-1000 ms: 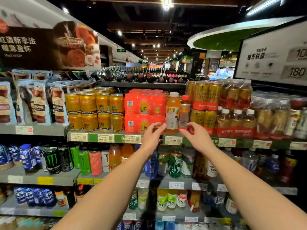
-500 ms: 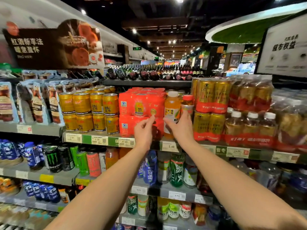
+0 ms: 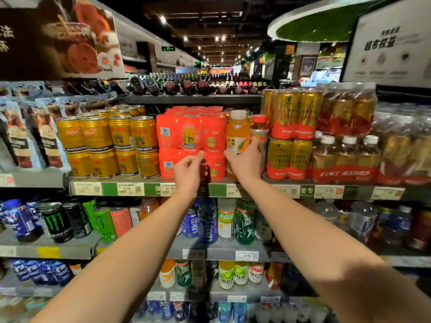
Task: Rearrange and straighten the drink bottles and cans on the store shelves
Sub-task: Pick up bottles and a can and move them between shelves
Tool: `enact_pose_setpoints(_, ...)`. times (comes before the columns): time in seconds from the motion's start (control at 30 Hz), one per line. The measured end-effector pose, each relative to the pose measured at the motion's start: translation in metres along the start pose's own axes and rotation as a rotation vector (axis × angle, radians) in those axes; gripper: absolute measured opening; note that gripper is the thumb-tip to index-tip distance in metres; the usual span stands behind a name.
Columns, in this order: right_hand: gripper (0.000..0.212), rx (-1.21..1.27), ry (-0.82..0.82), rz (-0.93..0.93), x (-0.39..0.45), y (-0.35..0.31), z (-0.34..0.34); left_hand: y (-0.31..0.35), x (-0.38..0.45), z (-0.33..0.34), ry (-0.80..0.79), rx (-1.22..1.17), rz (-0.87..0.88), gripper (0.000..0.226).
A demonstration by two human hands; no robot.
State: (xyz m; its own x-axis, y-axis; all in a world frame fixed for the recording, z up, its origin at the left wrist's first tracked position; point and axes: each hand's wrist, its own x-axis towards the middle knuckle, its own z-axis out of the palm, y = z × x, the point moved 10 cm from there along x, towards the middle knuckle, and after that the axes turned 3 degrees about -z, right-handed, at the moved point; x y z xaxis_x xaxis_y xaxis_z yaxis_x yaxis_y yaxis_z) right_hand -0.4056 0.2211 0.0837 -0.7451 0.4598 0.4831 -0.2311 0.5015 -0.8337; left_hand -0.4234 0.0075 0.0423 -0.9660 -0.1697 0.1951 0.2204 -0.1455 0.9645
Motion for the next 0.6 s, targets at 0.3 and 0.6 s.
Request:
enact_pose_setpoints(0.3,0.055,0.016,0.007,-0.066,-0.011,-0.003,-0.023,0.002,-0.011,0.027,-0.170,0.106,0.112,0.041)
enact_pose_setpoints(0.6,0.062,0.138,0.230,-0.073,-0.044,0.006,-0.083,-0.030,-0.041,0.056,-0.347,0.062,0.037,0.033)
